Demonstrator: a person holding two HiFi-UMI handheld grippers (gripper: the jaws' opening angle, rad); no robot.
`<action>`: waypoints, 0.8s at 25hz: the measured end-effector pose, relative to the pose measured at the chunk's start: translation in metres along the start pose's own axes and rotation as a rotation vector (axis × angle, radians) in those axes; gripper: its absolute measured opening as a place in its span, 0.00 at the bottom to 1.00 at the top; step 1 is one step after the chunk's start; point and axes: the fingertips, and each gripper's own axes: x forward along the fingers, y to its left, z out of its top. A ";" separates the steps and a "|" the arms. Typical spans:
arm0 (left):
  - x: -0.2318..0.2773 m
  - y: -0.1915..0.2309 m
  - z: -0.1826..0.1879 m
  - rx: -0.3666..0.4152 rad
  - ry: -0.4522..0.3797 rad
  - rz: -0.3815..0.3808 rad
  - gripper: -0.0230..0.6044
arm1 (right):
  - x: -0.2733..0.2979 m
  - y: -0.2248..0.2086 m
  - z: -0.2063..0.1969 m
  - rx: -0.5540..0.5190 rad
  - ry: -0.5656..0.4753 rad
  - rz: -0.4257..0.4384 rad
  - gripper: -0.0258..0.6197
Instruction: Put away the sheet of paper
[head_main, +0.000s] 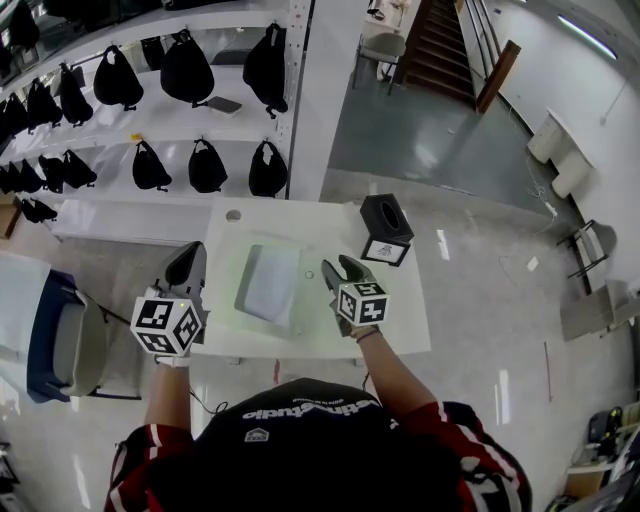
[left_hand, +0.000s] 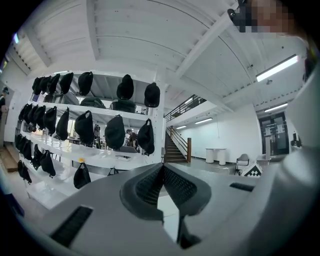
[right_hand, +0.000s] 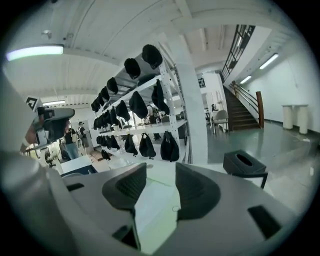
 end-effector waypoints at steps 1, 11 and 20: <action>-0.001 0.000 0.003 0.001 -0.006 0.002 0.04 | -0.004 0.004 0.008 -0.027 -0.018 -0.004 0.31; -0.015 0.002 0.009 -0.008 -0.037 0.044 0.04 | -0.038 0.028 0.070 -0.072 -0.145 -0.002 0.31; -0.024 0.008 0.011 -0.025 -0.066 0.075 0.04 | -0.063 0.045 0.117 -0.091 -0.239 0.018 0.30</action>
